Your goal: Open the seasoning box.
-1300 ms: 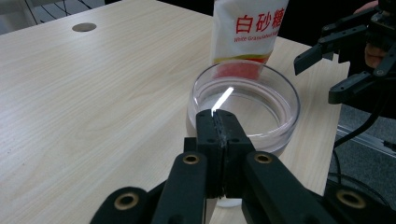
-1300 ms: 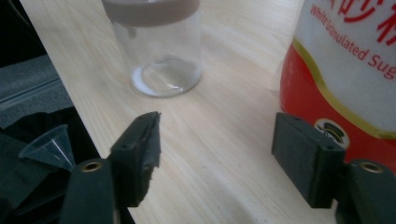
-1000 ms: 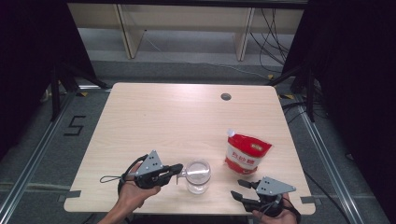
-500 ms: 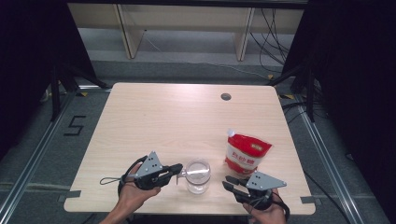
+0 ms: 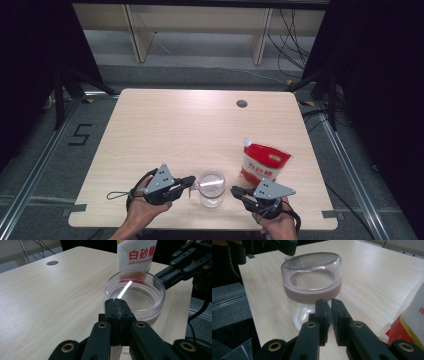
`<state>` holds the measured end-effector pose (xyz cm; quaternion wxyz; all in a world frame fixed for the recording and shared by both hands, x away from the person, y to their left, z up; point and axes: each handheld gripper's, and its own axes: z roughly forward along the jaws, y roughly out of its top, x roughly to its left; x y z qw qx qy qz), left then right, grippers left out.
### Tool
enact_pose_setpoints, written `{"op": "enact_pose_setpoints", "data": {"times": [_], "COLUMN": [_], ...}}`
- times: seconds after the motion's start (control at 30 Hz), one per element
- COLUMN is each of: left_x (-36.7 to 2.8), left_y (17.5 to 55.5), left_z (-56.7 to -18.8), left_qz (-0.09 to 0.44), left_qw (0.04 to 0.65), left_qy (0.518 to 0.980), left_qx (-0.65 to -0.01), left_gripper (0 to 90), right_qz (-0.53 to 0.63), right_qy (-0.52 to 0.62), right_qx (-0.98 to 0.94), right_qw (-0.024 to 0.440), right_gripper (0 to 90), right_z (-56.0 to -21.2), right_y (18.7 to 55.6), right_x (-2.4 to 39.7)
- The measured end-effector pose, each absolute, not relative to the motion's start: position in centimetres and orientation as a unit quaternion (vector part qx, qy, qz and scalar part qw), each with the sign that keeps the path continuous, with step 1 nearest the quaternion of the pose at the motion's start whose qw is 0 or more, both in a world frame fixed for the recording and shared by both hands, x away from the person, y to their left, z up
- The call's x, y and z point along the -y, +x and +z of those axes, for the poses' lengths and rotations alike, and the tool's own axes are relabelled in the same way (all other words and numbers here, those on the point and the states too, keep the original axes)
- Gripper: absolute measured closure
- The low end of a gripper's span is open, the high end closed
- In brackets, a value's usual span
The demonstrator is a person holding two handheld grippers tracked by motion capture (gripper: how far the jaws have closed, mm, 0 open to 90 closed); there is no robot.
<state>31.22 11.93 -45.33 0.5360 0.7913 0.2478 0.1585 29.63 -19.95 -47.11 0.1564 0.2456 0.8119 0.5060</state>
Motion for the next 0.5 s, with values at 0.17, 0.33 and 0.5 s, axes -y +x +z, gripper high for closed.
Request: {"op": "enact_pose_setpoints", "data": {"times": [0.17, 0.33, 0.5], "left_x": [-12.08, -12.22, -12.23], "left_y": [31.15, 31.27, 31.25], "left_z": [-45.4, -45.45, -45.48], "left_qz": [0.159, 0.153, 0.155], "left_qw": [0.536, 0.538, 0.538], "left_qy": [0.791, 0.791, 0.791], "left_qx": [-0.248, -0.248, -0.247], "left_gripper": [88.9, 88.9, 89.0], "right_qz": [0.515, 0.515, 0.514], "right_qy": [0.245, 0.248, 0.239], "right_qx": [-0.806, -0.805, -0.808], "right_qw": [0.162, 0.158, 0.158], "right_gripper": [87.1, 88.4, 88.4], "right_z": [-47.03, -46.92, -46.94], "right_y": [29.79, 29.76, 29.89], "right_x": [19.75, 19.57, 19.16]}}
